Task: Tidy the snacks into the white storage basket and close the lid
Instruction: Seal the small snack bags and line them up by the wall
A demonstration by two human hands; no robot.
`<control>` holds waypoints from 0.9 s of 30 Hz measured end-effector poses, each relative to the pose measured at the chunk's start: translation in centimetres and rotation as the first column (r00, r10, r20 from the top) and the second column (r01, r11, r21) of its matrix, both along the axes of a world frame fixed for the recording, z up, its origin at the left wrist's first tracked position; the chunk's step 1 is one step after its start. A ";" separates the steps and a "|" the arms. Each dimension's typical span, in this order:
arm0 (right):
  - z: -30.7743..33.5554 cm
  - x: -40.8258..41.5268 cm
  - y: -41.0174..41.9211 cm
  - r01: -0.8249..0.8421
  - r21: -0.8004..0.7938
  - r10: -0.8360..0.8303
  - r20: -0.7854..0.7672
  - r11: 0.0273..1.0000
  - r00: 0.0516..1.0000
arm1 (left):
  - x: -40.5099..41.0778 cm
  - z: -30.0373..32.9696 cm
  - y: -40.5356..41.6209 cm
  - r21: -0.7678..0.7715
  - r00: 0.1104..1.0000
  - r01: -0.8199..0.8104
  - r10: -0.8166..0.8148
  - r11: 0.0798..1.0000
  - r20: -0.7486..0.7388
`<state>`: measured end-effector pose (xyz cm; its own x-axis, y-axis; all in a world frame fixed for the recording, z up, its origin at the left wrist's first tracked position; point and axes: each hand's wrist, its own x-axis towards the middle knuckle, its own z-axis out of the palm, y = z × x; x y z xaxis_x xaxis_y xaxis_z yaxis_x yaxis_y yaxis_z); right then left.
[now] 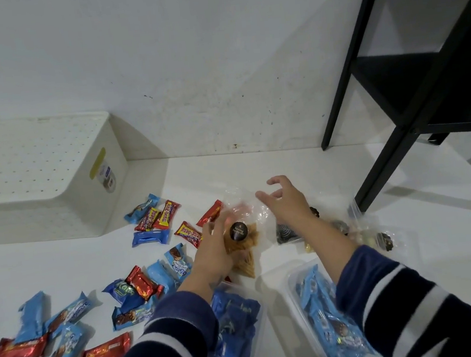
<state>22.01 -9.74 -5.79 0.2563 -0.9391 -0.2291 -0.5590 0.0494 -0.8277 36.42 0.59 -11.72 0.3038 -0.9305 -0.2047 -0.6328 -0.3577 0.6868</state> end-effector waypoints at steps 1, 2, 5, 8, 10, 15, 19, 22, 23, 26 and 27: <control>-0.3 -0.1 0.7 0.031 0.011 -0.031 0.047 0.999 0.998 | -0.1 -0.1 0.0 0.004 1.000 -0.020 0.020 1.000 0.004; -0.9 -0.1 1.5 0.061 0.003 -0.062 0.080 0.998 0.995 | -0.1 -0.3 0.1 0.003 1.000 -0.029 0.029 1.000 0.009; -2.8 0.3 3.8 0.033 -0.032 -0.029 0.119 0.999 0.993 | 0.1 -0.3 0.3 0.016 0.999 0.003 -0.004 1.000 0.044; -4.1 1.5 4.9 -0.034 0.067 0.026 0.116 0.997 0.993 | 0.1 -0.2 0.6 0.070 0.997 0.041 -0.046 0.997 0.069; -4.4 2.3 4.8 -0.003 0.099 -0.010 0.133 0.995 0.991 | 0.0 -0.1 0.6 0.067 0.996 0.029 -0.035 0.997 0.079; -2.7 5.3 1.6 -0.002 -0.095 0.016 0.142 0.995 0.990 | 2.5 0.5 -1.2 -0.153 0.996 -0.018 0.032 0.988 0.087; -0.4 10.7 -2.0 -0.053 -0.224 0.090 0.158 0.973 0.983 | 7.1 2.0 -3.9 -0.312 0.990 -0.069 0.104 0.948 0.096; 0.1 15.9 -4.6 -0.081 -0.274 0.131 0.171 0.958 0.977 | 11.8 2.0 -6.6 -0.372 0.993 -0.105 0.116 0.922 0.007; 0.0 17.6 -5.5 -0.085 -0.275 0.137 0.176 0.958 0.975 | 13.6 1.8 -7.8 -0.382 0.992 -0.124 0.127 0.916 -0.018; -0.7 22.3 -8.3 -0.104 -0.273 0.156 0.176 0.957 0.972 | 18.3 0.8 -11.3 -0.388 0.988 -0.152 0.146 0.909 -0.043; -1.0 23.6 -9.2 -0.110 -0.273 0.161 0.172 0.956 0.972 | 19.6 0.4 -12.3 -0.389 0.988 -0.152 0.146 0.909 -0.045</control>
